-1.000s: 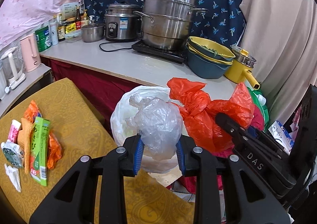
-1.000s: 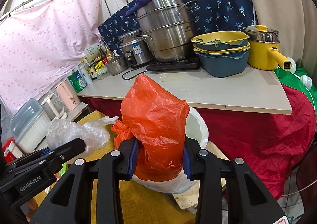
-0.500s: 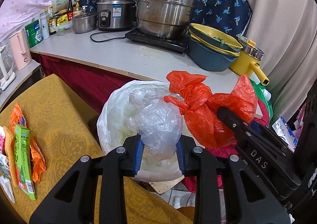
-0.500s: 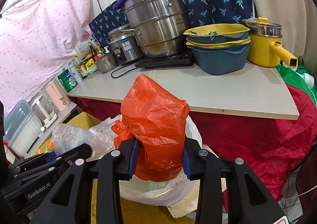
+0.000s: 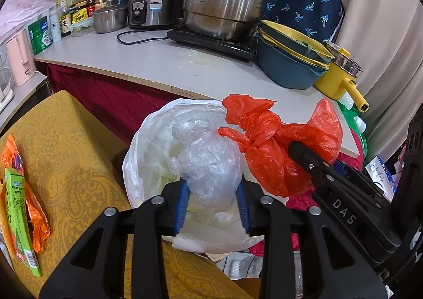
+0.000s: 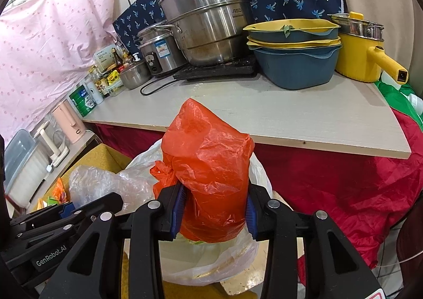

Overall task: Collect trash
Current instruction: 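Open both tools to drop the plastic bags into the bin, then move both open tools back over the remaining trash on the table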

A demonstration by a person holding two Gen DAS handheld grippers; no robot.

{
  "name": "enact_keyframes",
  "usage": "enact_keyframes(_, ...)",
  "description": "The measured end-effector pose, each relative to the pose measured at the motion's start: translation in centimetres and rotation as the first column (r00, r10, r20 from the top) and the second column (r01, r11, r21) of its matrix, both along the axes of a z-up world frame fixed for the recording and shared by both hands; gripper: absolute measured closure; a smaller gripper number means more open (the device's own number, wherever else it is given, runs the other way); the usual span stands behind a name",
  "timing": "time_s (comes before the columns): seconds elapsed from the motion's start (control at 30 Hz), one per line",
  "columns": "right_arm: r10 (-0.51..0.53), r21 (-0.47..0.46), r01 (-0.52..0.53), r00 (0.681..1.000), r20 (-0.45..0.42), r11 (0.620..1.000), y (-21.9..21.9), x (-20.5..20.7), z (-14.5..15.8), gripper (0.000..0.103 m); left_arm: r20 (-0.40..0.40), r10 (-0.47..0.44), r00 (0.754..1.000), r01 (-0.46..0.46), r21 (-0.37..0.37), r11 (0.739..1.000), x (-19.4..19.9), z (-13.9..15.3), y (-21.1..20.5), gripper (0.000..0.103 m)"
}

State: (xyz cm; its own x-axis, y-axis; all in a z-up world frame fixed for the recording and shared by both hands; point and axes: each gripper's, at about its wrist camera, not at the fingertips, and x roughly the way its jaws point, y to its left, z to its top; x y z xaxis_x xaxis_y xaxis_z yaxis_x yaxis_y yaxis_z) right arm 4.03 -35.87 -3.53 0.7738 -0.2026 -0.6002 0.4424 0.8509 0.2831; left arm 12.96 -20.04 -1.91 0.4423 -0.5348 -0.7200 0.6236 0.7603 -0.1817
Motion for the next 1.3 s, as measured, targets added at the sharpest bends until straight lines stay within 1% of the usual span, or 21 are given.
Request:
enact_keyframes(0.03,-0.002,-0.003,0.002,1.000,0.000,1.000,0.0,0.1,0.0,0.064,-0.001,0.004,1.000,-0.004,0.002,1.000,0.1,-0.1,0.1,0.060)
enact_keyframes(0.07,-0.005,-0.007,0.005,1.000,-0.001,1.000,0.1,0.3,0.0,0.060,-0.008,0.011,1.000,-0.011,0.002,1.000,0.3,-0.2,0.1,0.049)
enact_keyframes(0.1,-0.007,-0.010,0.007,1.000,0.001,1.000,0.2,0.4,0.0,0.052,-0.013,0.016,1.000,-0.016,-0.005,1.000,0.4,-0.2,0.2,0.045)
enact_keyframes(0.17,-0.012,-0.019,0.013,1.000,0.012,1.000,0.3,0.4,0.2,0.043,-0.013,0.021,1.000,-0.021,-0.016,1.000,0.6,-0.1,0.6,0.042)
enact_keyframes(0.2,-0.019,-0.028,0.019,1.000,0.020,0.999,0.4,0.3,0.5,0.041,-0.012,0.024,1.000,-0.024,-0.015,1.000,0.6,-0.1,0.7,0.039)
enact_keyframes(0.23,-0.021,-0.032,0.021,0.999,0.025,0.999,0.4,0.3,0.7,0.041,-0.011,0.029,1.000,-0.029,-0.017,0.999,0.7,0.0,0.9,0.038)
enact_keyframes(0.37,-0.026,-0.030,0.027,0.999,0.043,0.999,0.4,0.2,1.6,0.039,-0.008,0.047,0.999,-0.047,-0.028,0.999,0.8,0.4,1.8,0.037)
enact_keyframes(0.57,-0.025,-0.043,0.027,0.998,0.063,0.999,1.1,-0.4,2.9,0.033,0.002,0.077,0.997,-0.077,-0.043,0.996,0.8,1.3,3.6,0.037)
enact_keyframes(0.67,-0.016,-0.058,0.019,0.998,0.066,0.998,1.9,-0.6,3.5,0.032,0.016,0.095,0.995,-0.094,-0.046,0.994,0.4,2.0,4.7,0.037)
enact_keyframes(0.77,-0.003,-0.063,0.008,0.997,0.080,0.998,2.9,-0.8,4.3,0.029,0.036,0.114,0.993,-0.112,-0.048,0.992,0.0,2.7,6.0,0.037)
enact_keyframes(0.9,0.019,-0.090,-0.010,0.995,0.096,0.996,4.9,-1.2,5.6,0.025,0.051,0.146,0.988,-0.143,-0.057,0.988,-0.6,3.6,8.1,0.035)
enact_keyframes(1.03,0.044,-0.104,-0.033,0.994,0.098,0.994,6.9,-1.2,6.5,0.022,0.074,0.182,0.981,-0.177,-0.059,0.982,-1.2,4.4,10.4,0.033)
enact_keyframes(1.3,0.116,-0.125,-0.104,0.989,0.097,0.987,11.6,-1.4,7.7,0.020,0.098,0.275,0.956,-0.271,-0.055,0.961,-2.5,5.2,16.4,0.033)
